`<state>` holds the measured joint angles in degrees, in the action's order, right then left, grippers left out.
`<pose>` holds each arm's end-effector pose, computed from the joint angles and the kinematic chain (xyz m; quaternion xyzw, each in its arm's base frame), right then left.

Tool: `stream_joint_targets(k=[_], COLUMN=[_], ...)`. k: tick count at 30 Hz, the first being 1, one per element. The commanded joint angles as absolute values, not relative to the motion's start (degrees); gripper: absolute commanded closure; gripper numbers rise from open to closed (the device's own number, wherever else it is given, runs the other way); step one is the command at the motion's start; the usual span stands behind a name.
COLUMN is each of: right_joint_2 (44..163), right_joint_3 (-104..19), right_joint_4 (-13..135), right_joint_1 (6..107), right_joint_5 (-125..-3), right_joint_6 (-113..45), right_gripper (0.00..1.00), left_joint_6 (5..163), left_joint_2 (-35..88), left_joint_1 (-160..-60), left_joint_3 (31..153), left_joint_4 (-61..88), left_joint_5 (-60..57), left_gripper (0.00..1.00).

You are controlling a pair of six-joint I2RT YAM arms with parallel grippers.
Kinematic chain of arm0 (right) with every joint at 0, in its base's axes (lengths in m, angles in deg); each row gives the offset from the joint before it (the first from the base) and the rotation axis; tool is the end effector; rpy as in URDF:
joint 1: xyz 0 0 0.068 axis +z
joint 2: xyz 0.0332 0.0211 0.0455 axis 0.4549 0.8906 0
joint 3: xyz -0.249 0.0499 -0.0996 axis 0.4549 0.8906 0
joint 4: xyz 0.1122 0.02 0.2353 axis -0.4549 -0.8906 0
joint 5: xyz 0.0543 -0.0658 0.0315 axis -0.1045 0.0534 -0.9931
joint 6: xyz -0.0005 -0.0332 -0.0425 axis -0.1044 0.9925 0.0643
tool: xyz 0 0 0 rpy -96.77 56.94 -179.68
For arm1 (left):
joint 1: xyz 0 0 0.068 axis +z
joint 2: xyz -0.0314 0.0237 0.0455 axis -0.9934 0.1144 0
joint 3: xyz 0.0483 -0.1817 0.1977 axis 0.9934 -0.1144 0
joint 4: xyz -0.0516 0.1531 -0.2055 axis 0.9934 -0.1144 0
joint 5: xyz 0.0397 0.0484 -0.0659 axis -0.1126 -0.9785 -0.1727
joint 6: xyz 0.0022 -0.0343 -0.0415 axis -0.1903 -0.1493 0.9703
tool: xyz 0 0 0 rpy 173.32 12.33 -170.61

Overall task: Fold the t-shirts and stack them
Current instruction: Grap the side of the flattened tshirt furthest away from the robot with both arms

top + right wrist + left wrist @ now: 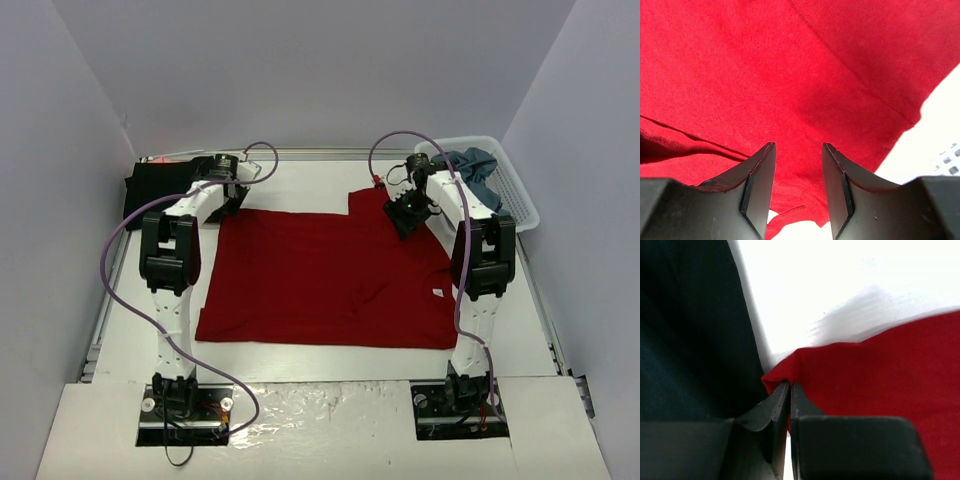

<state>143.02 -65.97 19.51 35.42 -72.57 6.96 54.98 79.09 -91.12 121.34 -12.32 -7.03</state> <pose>0.4458 0.0754 0.2067 -0.3789 0.8887 0.0814 0.2449 0.4928 -0.0683 0.1848 0.2130 0.9153 0.0056 0.3416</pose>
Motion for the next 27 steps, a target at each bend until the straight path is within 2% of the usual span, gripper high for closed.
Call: stream_joint_targets(k=[1, 14, 22, 27], right_joint_2=[143.62, 155.47, 163.75, 166.65], right_joint_3=[-70.98, -89.79, -101.30, -106.06], right_joint_4=[18.20, 18.55, 21.71, 23.47], right_joint_1=[35.76, 35.49, 35.93, 35.85], right_joint_5=[-72.67, -70.04, -66.87, -64.24], right_joint_6=[5.29, -1.65, -7.54, -9.57], right_gripper=[0.62, 0.59, 0.54, 0.47], left_joint_6=[55.85, 56.64, 56.55, 56.29], left_joint_2=[72.82, 67.89, 66.74, 66.83], left_joint_1=[-90.55, -90.55, -90.55, -90.55], left_joint_3=[120.31, 114.24, 112.04, 111.34], left_joint_4=[-12.00, -11.04, -9.01, -8.40], left_joint_5=[-7.53, -6.74, -7.44, -7.53], left_gripper=[0.98, 0.97, 0.97, 0.98])
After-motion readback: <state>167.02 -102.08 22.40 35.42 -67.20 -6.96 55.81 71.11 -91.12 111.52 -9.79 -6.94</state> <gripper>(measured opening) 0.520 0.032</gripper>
